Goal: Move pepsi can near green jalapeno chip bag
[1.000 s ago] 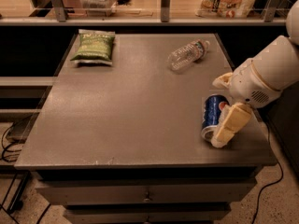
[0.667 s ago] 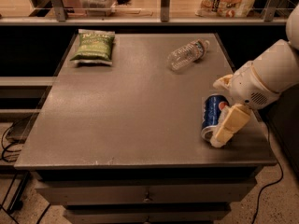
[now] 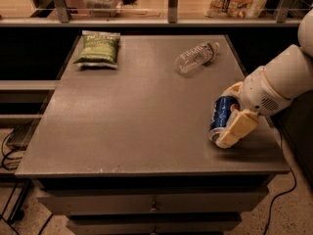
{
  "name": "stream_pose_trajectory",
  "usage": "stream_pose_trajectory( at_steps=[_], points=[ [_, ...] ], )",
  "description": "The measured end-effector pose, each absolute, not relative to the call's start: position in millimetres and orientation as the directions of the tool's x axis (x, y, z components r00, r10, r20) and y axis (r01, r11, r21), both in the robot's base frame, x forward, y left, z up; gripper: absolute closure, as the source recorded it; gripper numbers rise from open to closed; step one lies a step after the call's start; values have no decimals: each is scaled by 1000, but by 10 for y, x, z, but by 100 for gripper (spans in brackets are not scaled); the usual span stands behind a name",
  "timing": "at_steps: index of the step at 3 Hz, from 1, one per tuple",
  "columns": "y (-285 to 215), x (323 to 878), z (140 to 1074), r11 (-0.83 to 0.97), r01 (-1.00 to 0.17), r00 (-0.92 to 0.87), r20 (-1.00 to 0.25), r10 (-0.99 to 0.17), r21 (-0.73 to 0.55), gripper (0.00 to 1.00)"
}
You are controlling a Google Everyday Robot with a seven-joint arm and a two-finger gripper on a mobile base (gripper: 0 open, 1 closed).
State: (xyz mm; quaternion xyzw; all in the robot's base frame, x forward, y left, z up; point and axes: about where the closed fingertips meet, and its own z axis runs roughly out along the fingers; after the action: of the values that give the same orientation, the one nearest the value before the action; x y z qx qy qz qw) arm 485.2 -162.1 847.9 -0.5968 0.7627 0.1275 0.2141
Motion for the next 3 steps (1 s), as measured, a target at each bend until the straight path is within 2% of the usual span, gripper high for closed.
stream_pose_trajectory(
  at_steps=[2, 3],
  points=[
    [-1319, 5014, 8832, 213, -973, -138, -520, -843, -88, 87],
    [-1007, 5147, 9240, 131, -981, -27, -561, -827, -146, 100]
  ],
)
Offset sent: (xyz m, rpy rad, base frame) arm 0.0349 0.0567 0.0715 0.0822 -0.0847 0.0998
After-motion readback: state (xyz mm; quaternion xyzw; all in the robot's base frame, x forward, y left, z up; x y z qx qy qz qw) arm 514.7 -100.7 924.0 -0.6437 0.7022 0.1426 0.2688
